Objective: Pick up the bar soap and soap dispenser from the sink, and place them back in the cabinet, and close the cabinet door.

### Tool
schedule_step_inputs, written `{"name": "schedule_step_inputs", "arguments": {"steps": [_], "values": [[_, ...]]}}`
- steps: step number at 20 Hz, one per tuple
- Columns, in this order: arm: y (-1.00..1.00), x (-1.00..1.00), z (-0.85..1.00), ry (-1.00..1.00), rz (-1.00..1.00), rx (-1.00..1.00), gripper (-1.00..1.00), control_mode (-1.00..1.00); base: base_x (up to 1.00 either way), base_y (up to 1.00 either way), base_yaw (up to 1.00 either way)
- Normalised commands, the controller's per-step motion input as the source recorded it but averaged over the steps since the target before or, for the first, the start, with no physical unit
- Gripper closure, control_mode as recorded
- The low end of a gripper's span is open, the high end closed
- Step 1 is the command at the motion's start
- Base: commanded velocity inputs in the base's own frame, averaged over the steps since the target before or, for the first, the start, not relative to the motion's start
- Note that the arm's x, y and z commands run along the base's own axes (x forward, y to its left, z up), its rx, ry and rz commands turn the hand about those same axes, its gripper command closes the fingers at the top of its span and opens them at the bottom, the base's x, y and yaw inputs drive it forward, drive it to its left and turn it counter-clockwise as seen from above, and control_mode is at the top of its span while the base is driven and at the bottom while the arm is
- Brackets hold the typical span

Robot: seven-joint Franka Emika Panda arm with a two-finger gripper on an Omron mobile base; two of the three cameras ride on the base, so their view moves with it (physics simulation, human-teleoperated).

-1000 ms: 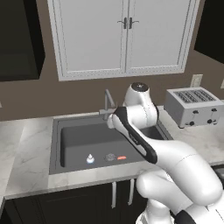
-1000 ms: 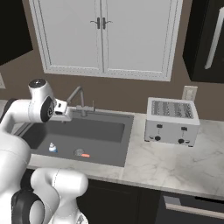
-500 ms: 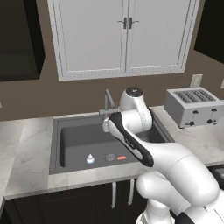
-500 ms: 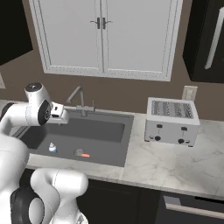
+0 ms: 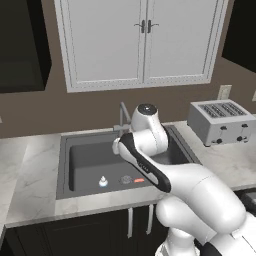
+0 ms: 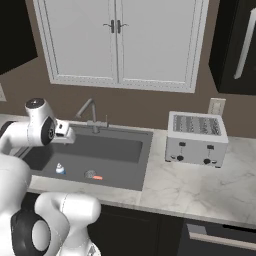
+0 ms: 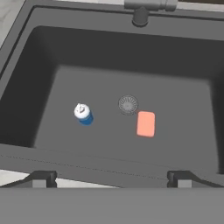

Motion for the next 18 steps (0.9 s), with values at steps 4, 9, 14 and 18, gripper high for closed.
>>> {"name": "schedule_step_inputs", "arguments": {"steps": [4,9,14,18], "values": [[0.12,0.08,-0.08,0.0,0.0,0.0,-1.0,-1.0,0.0,0.0,0.0],[0.09,0.13,-0.05,0.0,0.0,0.0,-1.0,-1.0,0.0,0.0,0.0],[0.1,0.16,-0.05,0.0,0.0,0.0,-1.0,-1.0,0.0,0.0,0.0],[0.1,0.14,-0.06,0.0,0.0,0.0,-1.0,-1.0,0.0,0.0,0.0]]}}
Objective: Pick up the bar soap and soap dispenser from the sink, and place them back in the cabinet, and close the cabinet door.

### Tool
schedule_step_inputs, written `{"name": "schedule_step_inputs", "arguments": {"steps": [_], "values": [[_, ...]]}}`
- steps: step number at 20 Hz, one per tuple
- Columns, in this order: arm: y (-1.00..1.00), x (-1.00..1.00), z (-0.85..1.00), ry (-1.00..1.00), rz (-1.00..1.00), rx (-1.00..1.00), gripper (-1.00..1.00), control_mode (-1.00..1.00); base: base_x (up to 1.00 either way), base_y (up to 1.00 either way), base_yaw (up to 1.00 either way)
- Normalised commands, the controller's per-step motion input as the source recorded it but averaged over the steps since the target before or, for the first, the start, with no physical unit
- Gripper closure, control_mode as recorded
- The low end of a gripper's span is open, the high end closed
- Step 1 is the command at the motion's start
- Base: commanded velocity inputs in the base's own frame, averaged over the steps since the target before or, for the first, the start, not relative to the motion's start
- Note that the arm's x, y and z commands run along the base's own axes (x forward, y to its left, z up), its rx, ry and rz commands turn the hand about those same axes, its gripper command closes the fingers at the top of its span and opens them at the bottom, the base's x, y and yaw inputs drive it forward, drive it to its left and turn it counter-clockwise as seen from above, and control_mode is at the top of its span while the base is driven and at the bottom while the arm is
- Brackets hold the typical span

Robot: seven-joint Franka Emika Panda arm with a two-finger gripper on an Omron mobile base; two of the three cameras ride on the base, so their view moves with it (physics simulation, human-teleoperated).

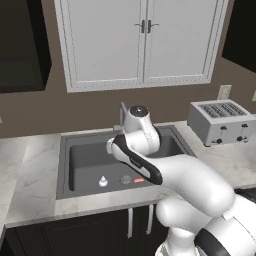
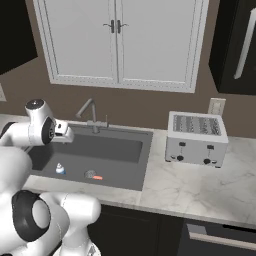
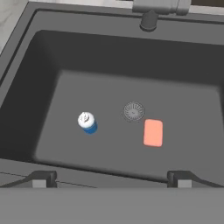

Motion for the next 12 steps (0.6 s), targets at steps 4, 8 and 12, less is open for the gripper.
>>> {"name": "schedule_step_inputs", "arguments": {"steps": [4,8,12], "values": [[0.09,0.08,-0.06,0.0,0.0,0.0,-1.0,-1.0,0.0,0.0,0.0],[0.08,0.09,0.0,0.0,0.0,0.0,-1.0,-1.0,0.0,0.0,0.0],[0.06,0.14,0.0,0.0,0.0,0.0,-1.0,-1.0,0.0,0.0,0.0]]}}
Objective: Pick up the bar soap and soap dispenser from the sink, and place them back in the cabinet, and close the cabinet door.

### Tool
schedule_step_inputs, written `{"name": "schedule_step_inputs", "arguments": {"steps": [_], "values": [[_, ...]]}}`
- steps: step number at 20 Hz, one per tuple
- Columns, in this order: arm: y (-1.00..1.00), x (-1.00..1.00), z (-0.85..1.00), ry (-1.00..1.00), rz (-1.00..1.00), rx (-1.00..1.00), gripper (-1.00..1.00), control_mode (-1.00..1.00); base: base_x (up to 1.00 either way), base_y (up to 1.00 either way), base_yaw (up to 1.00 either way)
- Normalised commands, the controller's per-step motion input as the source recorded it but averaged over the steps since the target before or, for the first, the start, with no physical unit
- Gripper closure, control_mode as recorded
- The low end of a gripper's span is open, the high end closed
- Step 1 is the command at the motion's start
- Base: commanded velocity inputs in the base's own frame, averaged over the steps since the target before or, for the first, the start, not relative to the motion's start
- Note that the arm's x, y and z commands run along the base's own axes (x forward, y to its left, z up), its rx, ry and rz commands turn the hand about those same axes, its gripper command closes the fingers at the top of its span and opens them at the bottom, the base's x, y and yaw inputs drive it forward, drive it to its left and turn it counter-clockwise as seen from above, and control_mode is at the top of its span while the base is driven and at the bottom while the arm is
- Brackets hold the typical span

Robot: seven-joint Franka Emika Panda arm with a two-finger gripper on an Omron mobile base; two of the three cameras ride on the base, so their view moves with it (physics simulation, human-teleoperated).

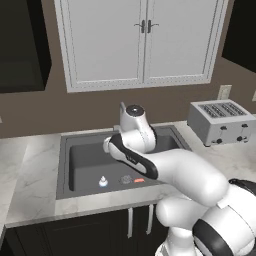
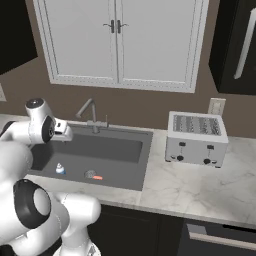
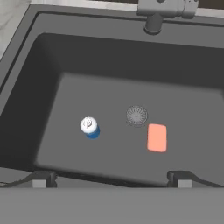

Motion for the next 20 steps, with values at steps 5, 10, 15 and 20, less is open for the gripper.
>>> {"name": "schedule_step_inputs", "arguments": {"steps": [5,10,15,20], "values": [[0.02,0.13,0.0,0.0,0.0,0.0,-1.0,-1.0,0.0,0.0,0.0],[0.01,0.12,-0.01,0.0,0.0,0.0,-1.0,-1.0,0.0,0.0,0.0],[0.0,0.11,-0.01,0.0,0.0,0.0,-1.0,-1.0,0.0,0.0,0.0],[0.0,0.11,-0.04,0.0,0.0,0.0,-1.0,-1.0,0.0,0.0,0.0]]}}
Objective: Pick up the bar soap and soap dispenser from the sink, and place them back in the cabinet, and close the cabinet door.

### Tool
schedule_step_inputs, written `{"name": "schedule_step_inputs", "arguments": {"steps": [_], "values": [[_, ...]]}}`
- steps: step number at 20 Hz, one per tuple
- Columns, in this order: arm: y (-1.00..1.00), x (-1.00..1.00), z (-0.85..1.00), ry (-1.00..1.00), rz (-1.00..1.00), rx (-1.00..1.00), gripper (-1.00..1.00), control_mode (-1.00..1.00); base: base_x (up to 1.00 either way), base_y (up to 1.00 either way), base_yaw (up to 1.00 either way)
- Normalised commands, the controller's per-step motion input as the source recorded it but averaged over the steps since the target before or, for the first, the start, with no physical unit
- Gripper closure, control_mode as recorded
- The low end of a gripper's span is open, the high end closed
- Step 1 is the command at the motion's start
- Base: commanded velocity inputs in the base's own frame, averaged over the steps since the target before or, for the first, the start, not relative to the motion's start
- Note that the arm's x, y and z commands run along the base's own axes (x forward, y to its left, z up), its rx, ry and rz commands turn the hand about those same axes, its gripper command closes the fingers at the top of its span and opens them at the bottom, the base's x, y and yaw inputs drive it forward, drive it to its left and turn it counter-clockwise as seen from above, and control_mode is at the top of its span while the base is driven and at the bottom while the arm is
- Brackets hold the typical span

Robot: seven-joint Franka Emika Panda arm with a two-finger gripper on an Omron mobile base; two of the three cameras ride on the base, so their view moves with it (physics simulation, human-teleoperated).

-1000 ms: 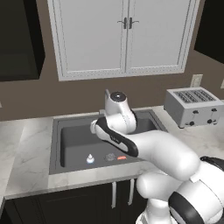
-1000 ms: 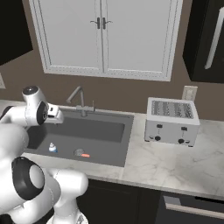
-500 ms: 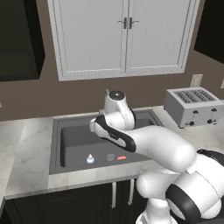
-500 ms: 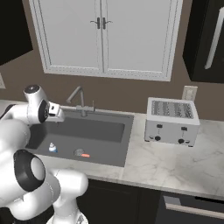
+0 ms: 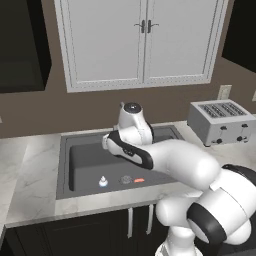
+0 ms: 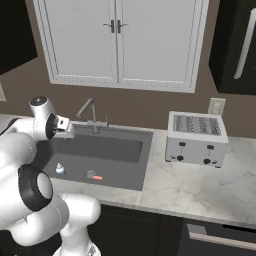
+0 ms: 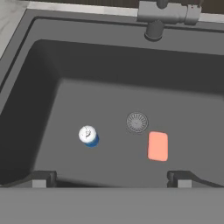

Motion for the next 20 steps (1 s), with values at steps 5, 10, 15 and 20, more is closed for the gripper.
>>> {"name": "schedule_step_inputs", "arguments": {"steps": [5,10,15,20], "values": [[0.02,0.09,-0.05,0.0,0.0,0.0,-1.0,-1.0,0.0,0.0,0.0],[0.05,0.05,-0.08,0.0,0.0,0.0,-1.0,-1.0,0.0,0.0,0.0],[0.06,0.0,-0.11,0.0,0.0,0.0,-1.0,-1.0,0.0,0.0,0.0],[0.04,0.0,-0.17,0.0,0.0,0.0,-1.0,-1.0,0.0,0.0,0.0]]}}
